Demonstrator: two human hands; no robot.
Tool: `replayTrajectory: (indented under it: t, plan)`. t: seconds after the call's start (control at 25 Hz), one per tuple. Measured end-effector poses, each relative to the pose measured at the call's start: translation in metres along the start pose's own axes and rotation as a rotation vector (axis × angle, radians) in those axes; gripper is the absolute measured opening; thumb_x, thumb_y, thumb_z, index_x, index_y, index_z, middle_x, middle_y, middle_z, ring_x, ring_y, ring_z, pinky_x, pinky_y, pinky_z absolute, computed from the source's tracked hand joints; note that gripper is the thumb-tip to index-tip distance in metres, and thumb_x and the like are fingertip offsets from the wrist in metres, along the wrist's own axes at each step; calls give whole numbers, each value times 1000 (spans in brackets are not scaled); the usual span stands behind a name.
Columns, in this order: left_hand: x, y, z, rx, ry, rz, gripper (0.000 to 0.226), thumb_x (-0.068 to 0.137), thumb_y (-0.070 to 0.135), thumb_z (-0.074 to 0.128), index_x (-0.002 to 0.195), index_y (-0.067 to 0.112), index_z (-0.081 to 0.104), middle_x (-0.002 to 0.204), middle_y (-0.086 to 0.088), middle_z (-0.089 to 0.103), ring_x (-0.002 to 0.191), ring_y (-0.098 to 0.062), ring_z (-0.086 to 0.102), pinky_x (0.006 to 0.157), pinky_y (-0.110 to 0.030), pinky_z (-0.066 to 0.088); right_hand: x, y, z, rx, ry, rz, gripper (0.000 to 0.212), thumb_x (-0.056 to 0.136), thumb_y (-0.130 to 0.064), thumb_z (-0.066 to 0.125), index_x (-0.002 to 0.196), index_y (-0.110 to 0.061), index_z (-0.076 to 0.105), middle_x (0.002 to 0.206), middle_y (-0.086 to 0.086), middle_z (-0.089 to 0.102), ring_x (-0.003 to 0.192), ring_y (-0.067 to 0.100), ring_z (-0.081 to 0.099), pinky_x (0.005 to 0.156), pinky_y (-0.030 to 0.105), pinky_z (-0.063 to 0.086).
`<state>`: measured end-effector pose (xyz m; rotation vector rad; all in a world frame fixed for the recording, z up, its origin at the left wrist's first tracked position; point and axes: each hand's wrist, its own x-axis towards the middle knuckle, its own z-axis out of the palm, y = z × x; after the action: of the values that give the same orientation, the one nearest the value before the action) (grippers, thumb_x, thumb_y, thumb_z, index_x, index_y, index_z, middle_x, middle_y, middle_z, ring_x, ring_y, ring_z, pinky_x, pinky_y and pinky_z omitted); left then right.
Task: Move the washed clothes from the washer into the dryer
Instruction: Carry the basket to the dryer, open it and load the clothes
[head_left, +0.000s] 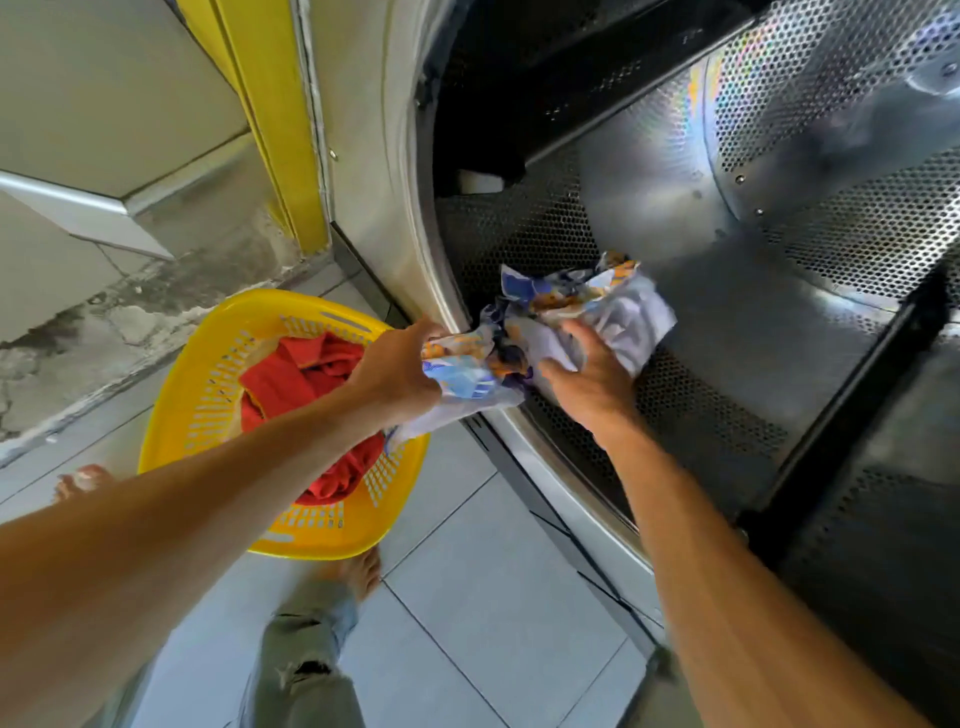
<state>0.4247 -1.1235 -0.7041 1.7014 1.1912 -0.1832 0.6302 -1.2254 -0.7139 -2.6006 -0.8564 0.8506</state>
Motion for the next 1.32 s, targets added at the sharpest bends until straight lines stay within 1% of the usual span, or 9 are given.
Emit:
replayTrajectory:
  t: [0.08, 0.16, 0.36, 0.56, 0.68, 0.84, 0.96, 1.04, 1.32]
  plan:
    - [10, -18, 10, 25, -33, -45, 70, 78, 6, 62, 143, 20, 41, 132, -15, 60, 121, -33, 56, 93, -38, 49, -12, -11, 54, 87, -183, -87, 74, 79, -25, 75, 146, -26, 43, 129, -2, 58, 110, 11, 58, 91, 12, 45]
    - [17, -27, 18, 33, -68, -58, 75, 80, 6, 60, 148, 20, 32, 136, -15, 56, 124, -34, 53, 94, -37, 47, -13, -10, 93, 1, -215, -160, 79, 71, -34, 76, 142, -31, 41, 126, 2, 57, 109, 16, 58, 95, 32, 51]
    - [33, -38, 41, 29, -93, 12, 66, 82, 10, 60, 143, 26, 42, 130, -13, 61, 121, -33, 56, 93, -36, 48, 9, -10, 91, 13, 152, -8, 25, 85, -9, 59, 109, -8, 67, 109, 17, 70, 101, 34, 66, 80, 32, 47]
    - [40, 11, 56, -112, -88, 107, 66, 80, 7, 54, 140, 33, 48, 131, -5, 61, 119, -28, 58, 98, -30, 48, 42, 2, -20, 416, 512, 200, 28, 85, -6, 61, 111, -15, 62, 98, 4, 65, 92, 25, 64, 89, 37, 55]
    - [47, 46, 44, -191, -76, 169, 73, 79, 9, 54, 146, 36, 39, 138, -1, 57, 125, -22, 55, 102, -27, 46, 46, 10, -44, 247, 323, 192, 49, 81, -5, 63, 129, -9, 52, 110, 4, 62, 99, 20, 63, 78, 9, 52]
    - [40, 10, 21, -226, -81, 71, 77, 77, 0, 48, 145, 35, 40, 143, -2, 52, 129, -19, 52, 103, -31, 46, -2, -10, 2, 8, 211, 183, 55, 86, -9, 59, 139, -14, 44, 127, 14, 62, 114, 30, 61, 95, 32, 49]
    - [25, -57, 6, -178, -58, -56, 76, 76, -6, 47, 143, 30, 44, 146, -6, 50, 129, -21, 53, 103, -36, 48, -56, -39, 79, 60, -88, 43, 30, 87, -9, 57, 115, -18, 65, 109, 7, 73, 104, 23, 67, 82, 19, 44]
    - [13, -104, -7, -109, -11, -150, 71, 77, -6, 49, 142, 24, 47, 145, -6, 51, 130, -23, 51, 106, -37, 44, -78, -57, 140, 47, -354, -9, 36, 88, -15, 60, 123, -22, 63, 121, 4, 69, 106, 19, 66, 78, 14, 40]
    - [10, -223, -18, -64, 93, -431, 62, 87, 7, 52, 144, 28, 42, 111, 1, 61, 113, -23, 59, 82, -25, 45, -52, -65, 319, 31, -478, 104, 127, 61, -55, 83, 156, -32, 2, 157, 27, 22, 143, 42, 31, 113, 48, 35]
